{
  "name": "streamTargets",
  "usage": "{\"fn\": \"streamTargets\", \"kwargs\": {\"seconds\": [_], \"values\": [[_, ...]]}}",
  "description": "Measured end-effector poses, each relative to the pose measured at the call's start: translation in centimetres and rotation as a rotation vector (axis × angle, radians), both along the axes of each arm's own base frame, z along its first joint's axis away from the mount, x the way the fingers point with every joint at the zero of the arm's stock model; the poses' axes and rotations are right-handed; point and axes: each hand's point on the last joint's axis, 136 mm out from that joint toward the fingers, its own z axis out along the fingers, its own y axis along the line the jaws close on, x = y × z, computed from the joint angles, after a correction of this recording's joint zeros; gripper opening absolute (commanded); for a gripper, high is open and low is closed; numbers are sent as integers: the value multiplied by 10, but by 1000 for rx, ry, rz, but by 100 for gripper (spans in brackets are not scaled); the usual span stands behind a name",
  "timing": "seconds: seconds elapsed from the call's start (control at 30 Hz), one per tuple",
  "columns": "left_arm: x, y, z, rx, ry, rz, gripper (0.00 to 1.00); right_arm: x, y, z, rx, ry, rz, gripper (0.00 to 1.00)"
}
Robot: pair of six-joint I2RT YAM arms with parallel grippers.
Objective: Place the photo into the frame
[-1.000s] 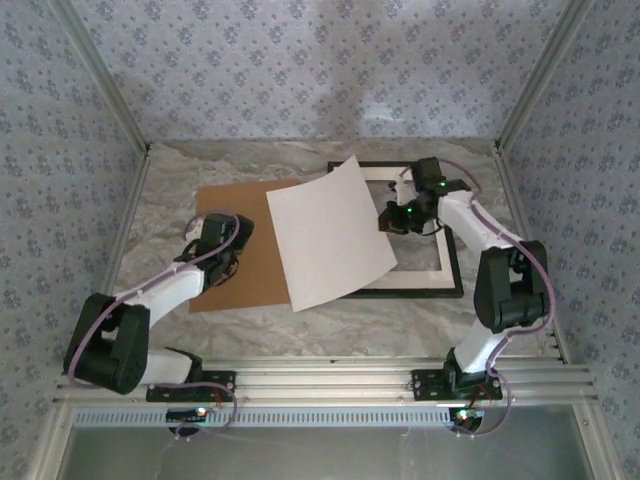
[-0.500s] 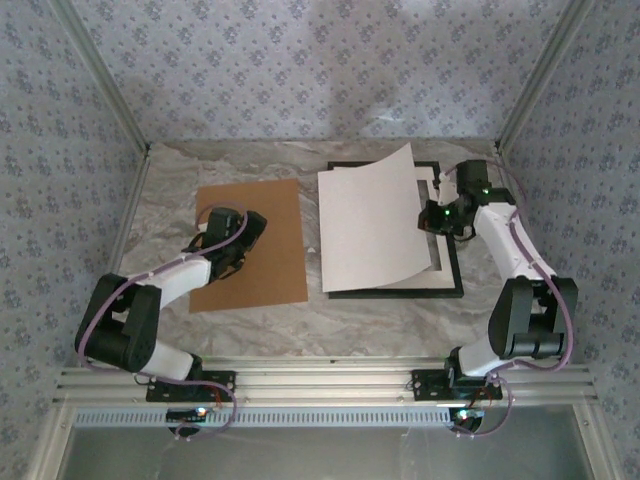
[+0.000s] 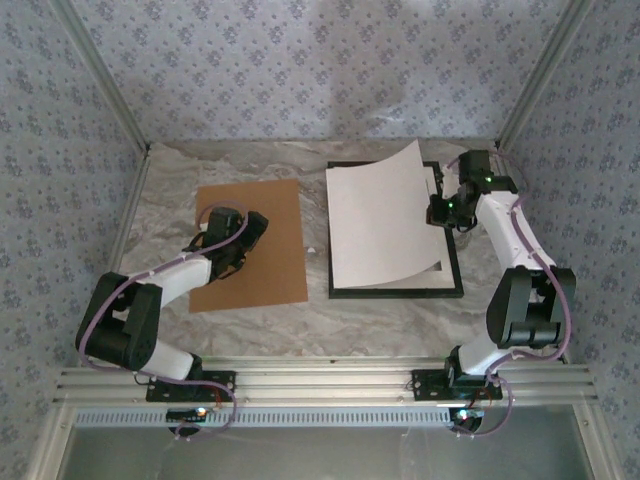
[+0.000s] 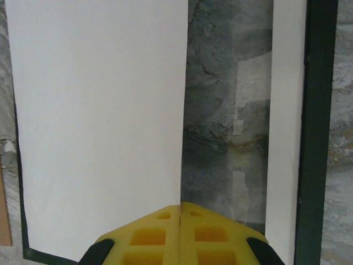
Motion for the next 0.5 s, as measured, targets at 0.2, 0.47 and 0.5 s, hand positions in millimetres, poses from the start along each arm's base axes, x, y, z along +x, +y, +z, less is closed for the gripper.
{"fn": "streamTargets", "kwargs": {"seconds": [0.2, 0.47, 0.5], "values": [[-1, -1, -3, -2, 10, -5, 99, -5, -12, -5, -63, 27, -26, 0], [-1, -1, -4, -1, 12, -5, 98, -7, -19, -7, -102, 39, -42, 0], [-1, -1, -4, -1, 11, -5, 98, -7, -19, -7, -104, 39, -43, 0]]}}
